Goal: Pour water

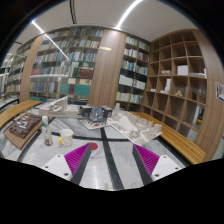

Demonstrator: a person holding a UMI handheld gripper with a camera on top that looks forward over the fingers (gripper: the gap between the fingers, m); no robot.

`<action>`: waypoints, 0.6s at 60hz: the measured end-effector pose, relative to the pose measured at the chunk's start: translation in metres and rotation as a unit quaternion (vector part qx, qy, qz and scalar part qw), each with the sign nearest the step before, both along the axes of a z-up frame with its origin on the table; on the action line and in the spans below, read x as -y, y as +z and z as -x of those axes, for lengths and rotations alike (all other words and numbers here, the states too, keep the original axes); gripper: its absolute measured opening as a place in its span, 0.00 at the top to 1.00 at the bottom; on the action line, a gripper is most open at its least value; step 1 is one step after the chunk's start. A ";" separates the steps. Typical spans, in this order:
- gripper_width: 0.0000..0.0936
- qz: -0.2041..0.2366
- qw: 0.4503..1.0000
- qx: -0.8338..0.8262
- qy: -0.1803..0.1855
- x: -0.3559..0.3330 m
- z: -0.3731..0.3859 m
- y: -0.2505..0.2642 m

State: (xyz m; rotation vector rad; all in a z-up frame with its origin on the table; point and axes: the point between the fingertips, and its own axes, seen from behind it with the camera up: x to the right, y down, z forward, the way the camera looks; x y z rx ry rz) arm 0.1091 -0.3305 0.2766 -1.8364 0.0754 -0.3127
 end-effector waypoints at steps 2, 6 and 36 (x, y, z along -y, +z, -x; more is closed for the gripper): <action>0.08 0.002 1.000 0.000 0.000 0.000 0.001 -0.002; 0.09 0.008 1.000 0.000 0.001 -0.002 0.005 -0.009; 0.08 0.109 0.987 -0.048 0.110 -0.046 0.200 -0.175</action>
